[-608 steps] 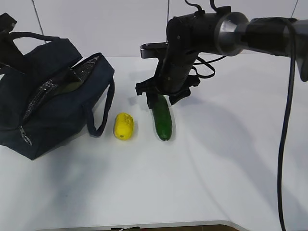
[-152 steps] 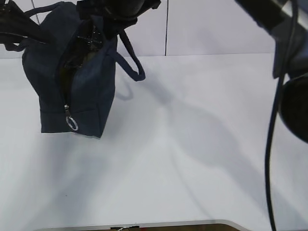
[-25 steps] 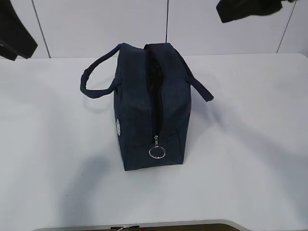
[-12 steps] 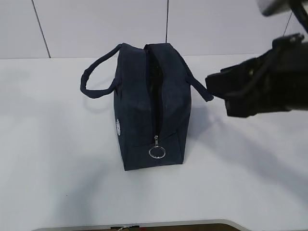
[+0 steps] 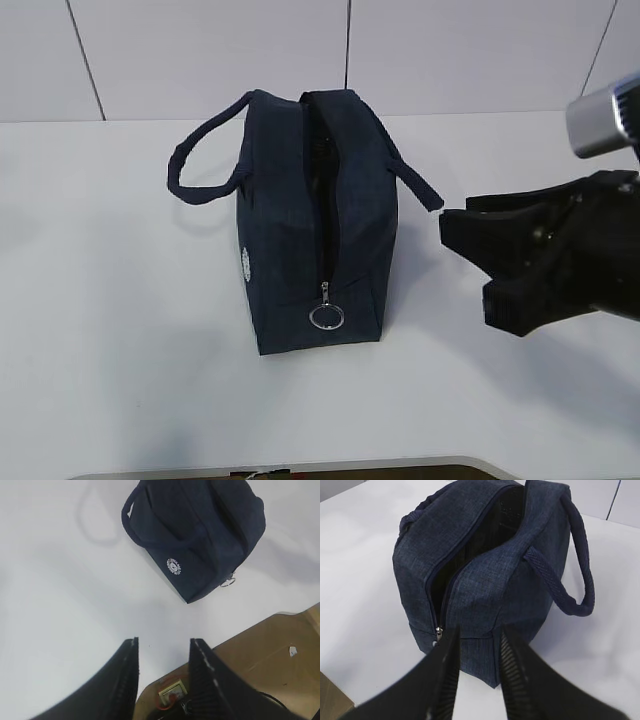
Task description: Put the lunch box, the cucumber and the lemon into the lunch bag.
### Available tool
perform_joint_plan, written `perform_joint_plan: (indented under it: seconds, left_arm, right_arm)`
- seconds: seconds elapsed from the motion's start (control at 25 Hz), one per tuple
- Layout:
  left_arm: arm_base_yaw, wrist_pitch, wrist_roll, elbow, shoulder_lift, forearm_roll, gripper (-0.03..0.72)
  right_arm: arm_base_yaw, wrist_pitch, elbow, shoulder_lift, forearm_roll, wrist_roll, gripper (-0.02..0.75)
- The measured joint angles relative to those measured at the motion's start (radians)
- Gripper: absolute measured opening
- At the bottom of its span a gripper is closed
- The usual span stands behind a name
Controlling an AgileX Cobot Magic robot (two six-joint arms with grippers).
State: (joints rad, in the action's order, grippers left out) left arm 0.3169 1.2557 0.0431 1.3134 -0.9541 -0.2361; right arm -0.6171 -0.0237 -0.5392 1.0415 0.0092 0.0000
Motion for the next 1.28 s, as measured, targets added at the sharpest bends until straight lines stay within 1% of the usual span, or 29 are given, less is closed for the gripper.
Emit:
perform_joint_plan:
  seconds: [0.16,0.32,0.4,0.48,0.6,0.76,0.84,1.08,1.28]
  left_arm:
    - [0.0,0.002,0.0,-0.016,0.034,0.0,0.244]
    - [0.0,0.002,0.0,-0.088,0.066,-0.012,0.244]
    - [0.0,0.002,0.0,-0.125,0.089,-0.022,0.243]
    - [0.0,0.002,0.0,-0.163,0.113,-0.026,0.243]
    - [0.0,0.002,0.0,-0.2,0.159,-0.029,0.243]
    - [0.0,0.004,0.0,-0.21,0.209,-0.029,0.243]
    - [0.0,0.004,0.0,-0.211,0.22,-0.032,0.243]
    - [0.0,0.004,0.0,-0.211,0.225,-0.065,0.243]
    - [0.0,0.004,0.0,-0.211,0.225,-0.071,0.243]
  right_arm:
    - [0.0,-0.013,0.002,0.022,0.002,0.0,0.226]
    - [0.0,-0.013,0.002,0.038,0.017,0.0,0.226]
    - [0.0,-0.038,0.011,0.042,-0.002,0.0,0.226]
    - [0.0,-0.099,0.039,0.042,-0.038,0.0,0.226]
    - [0.0,-0.242,0.102,0.042,-0.078,0.029,0.226]
    - [0.0,-0.408,0.183,0.049,-0.169,0.082,0.226]
    - [0.0,-0.483,0.217,0.071,-0.198,0.1,0.226]
    - [0.0,-0.713,0.248,0.232,-0.277,0.11,0.226]
    - [0.0,-0.878,0.248,0.415,-0.286,0.118,0.225]
